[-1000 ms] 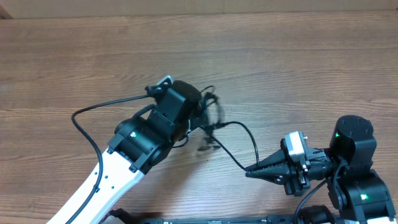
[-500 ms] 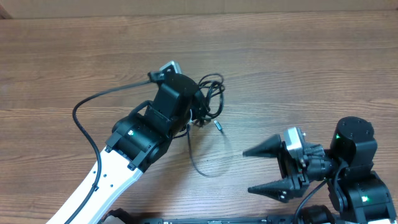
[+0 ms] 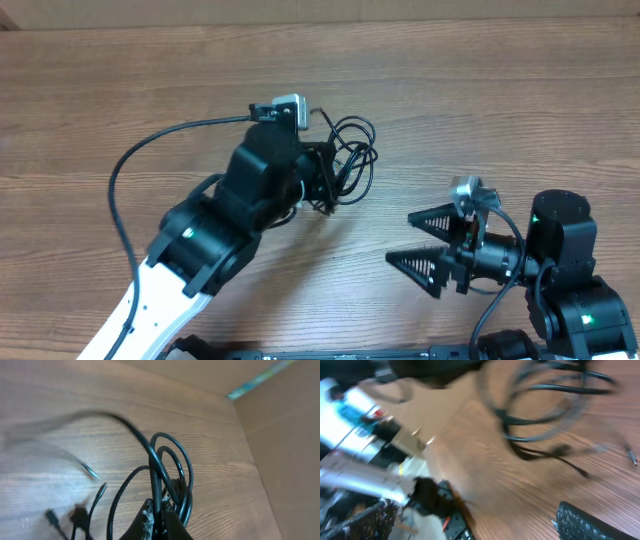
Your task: Untangle cables
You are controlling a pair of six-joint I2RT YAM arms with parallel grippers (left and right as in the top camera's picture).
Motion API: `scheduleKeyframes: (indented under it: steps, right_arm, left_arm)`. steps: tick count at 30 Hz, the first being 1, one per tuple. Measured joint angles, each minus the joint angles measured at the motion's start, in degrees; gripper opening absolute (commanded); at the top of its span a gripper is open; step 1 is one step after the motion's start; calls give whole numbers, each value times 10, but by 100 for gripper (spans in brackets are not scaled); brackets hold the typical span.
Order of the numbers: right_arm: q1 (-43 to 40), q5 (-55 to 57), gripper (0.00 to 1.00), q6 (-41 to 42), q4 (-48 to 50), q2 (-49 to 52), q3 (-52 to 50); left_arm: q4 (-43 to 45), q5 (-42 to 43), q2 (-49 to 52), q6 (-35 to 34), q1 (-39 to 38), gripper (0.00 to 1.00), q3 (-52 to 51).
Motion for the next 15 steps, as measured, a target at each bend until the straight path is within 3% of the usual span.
scheduleKeyframes:
  steps: [9,15]
  right_arm:
    - [0,76,100,134,10,0,0]
    - [0,79,100,209,14,0,0]
  left_arm:
    - [30,81,-34,128,0,4,0]
    - [69,160,-34,172,0,4,0]
